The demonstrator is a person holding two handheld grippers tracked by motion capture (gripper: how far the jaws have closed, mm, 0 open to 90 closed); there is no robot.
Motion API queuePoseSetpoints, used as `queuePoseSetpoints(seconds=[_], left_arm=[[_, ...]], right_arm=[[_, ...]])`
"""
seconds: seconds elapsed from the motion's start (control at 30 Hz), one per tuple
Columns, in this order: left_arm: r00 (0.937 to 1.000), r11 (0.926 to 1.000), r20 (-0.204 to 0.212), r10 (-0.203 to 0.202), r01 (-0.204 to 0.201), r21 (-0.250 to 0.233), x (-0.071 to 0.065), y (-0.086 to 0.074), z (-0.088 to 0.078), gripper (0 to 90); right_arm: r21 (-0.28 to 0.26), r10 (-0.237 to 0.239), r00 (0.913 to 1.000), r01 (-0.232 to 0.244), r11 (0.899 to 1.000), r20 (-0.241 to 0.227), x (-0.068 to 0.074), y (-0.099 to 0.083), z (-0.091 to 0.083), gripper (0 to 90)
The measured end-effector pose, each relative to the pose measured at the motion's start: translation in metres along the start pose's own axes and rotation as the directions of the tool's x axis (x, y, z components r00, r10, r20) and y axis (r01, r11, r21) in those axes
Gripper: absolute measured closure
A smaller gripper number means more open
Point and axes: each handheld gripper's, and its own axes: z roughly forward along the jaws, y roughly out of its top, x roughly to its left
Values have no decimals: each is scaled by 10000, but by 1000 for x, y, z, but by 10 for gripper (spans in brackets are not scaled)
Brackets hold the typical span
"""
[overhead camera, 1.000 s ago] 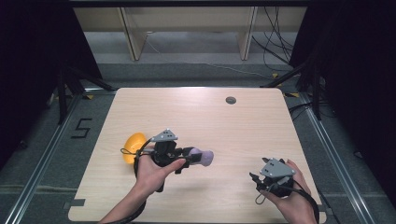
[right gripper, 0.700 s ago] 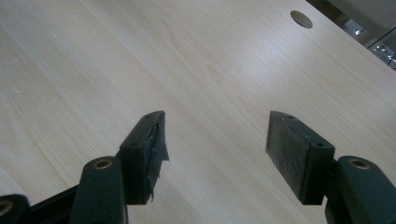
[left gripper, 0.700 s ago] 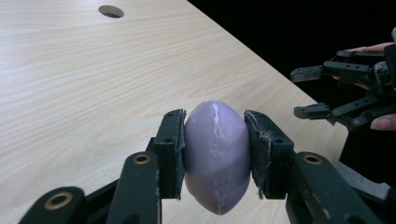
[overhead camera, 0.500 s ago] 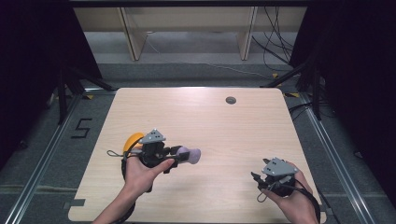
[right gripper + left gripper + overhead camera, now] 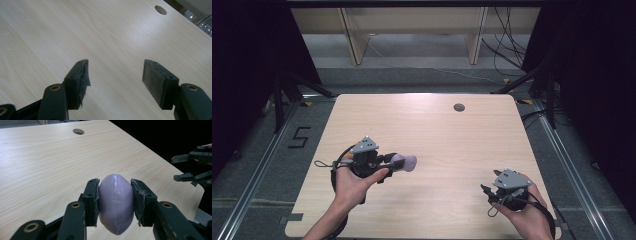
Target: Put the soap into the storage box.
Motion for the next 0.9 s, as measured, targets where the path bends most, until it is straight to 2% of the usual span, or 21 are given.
queuePoseSetpoints(seconds=[0.33, 0.57, 0.63, 0.77, 0.8, 0.9], left_arm=[[9990, 9996, -453, 39, -51, -269, 6, 2, -11, 590], [9941, 9984, -1065, -205, 147, -551, 16, 3, -22, 590], [9935, 9979, -1102, -269, 202, -615, 17, 2, -23, 590], [9832, 9958, -1774, -422, 270, -872, 26, 1, -31, 590], [9832, 9958, -1774, -422, 270, -872, 26, 1, -31, 590], [9707, 9931, -2322, -625, 374, -1109, 35, -1, -38, 590]], right_arm=[[3, 13, 10000, -13, 10000, 5, 0, 0, 0, 387], [18, -12, 10000, 12, 10000, -1, 0, 0, 1, 388], [5, -42, 10000, 42, 10000, 0, 0, 0, 1, 388], [19, -33, 10000, 33, 10000, -1, 0, 0, 1, 388], [19, -33, 10000, 33, 10000, -1, 0, 0, 1, 388], [42, -27, 10000, 27, 10000, -15, 0, 0, 1, 388]])
